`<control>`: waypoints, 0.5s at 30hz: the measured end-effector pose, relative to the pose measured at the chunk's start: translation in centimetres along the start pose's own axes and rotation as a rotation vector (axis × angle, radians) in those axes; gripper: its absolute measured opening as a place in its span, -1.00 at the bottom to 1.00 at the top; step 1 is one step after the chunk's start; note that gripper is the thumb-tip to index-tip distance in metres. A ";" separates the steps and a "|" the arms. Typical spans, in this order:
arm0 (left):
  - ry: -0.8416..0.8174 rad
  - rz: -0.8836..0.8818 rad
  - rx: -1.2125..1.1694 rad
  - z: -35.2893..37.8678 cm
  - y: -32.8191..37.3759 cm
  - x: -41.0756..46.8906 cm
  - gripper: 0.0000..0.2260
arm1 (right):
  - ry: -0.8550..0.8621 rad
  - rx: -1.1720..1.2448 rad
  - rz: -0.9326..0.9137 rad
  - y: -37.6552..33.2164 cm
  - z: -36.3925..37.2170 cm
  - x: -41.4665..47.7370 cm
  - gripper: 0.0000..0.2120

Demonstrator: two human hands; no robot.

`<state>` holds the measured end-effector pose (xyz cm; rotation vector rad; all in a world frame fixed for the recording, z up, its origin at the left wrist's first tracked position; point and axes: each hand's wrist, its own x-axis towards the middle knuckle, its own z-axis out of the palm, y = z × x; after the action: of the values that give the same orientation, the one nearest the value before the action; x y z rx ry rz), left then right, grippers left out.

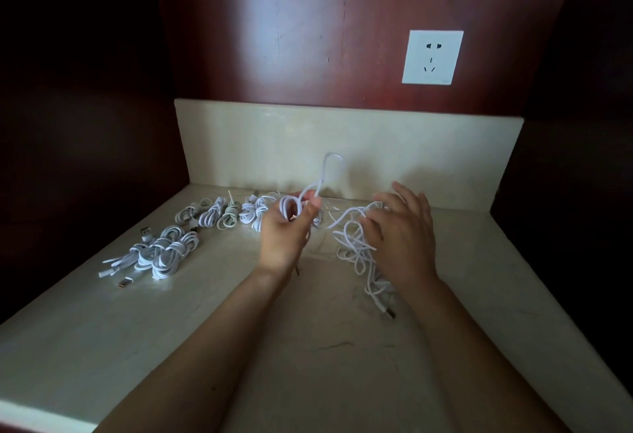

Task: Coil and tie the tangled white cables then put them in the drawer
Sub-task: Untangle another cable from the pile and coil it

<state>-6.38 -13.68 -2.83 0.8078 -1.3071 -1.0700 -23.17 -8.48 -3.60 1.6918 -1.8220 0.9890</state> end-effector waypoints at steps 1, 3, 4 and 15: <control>-0.026 0.007 0.037 0.0 -0.1 0.0 -0.76 | 0.009 0.015 -0.013 -0.1 -0.1 0.0 -0.62; -0.064 0.003 0.099 -0.1 -0.2 -0.2 -0.85 | 0.012 0.031 -0.054 -0.6 -0.2 0.0 -0.64; -0.088 0.000 0.113 -0.1 -0.3 -0.3 -0.88 | 0.013 0.031 -0.081 -0.8 -0.2 0.1 -0.65; -0.246 -0.222 0.093 0.2 0.6 -0.9 -0.59 | 0.014 0.002 -0.130 -2.2 0.4 -0.1 -0.69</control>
<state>-6.41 -12.62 -2.51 0.9296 -1.5080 -1.3251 -20.89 -8.71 -3.51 1.7751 -1.6793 0.9469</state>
